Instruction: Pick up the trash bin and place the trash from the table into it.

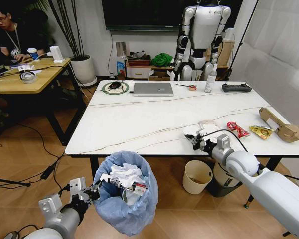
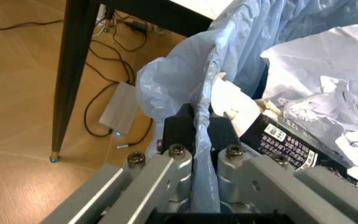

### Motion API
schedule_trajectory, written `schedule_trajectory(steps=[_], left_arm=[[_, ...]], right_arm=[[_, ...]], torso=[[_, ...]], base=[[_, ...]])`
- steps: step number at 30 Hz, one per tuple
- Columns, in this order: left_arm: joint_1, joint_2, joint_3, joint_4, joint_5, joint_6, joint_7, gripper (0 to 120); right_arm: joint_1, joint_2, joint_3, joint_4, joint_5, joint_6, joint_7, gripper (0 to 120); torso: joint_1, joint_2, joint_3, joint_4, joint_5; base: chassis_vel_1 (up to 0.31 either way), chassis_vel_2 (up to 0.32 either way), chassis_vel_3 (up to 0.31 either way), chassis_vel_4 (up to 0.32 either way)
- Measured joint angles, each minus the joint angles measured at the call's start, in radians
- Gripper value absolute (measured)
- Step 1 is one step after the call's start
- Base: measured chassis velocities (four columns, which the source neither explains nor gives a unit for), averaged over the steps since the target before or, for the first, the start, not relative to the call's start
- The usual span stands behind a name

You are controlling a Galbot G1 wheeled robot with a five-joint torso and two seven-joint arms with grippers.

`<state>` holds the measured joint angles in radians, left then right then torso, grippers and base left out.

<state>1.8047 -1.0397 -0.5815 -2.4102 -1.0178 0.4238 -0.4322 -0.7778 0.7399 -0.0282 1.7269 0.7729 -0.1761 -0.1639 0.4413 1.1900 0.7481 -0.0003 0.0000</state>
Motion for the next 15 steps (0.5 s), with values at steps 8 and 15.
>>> schedule_trajectory(steps=[8,15], left_arm=[[0.005,0.002,0.011,-0.011,-0.009,-0.001,-0.001,0],[0.000,0.011,0.010,-0.015,-0.047,0.004,-0.013,0]], right_arm=[[0.070,-0.034,-0.103,0.127,0.039,0.169,-0.166,0],[0.179,0.020,-0.333,0.159,0.124,0.278,-0.394,0]], torso=[[0.000,0.000,0.000,0.0000,-0.0004],[0.000,0.000,0.000,0.0001,-0.0002]], base=[[0.000,0.000,0.000,0.000],[0.000,0.000,0.000,0.000]])
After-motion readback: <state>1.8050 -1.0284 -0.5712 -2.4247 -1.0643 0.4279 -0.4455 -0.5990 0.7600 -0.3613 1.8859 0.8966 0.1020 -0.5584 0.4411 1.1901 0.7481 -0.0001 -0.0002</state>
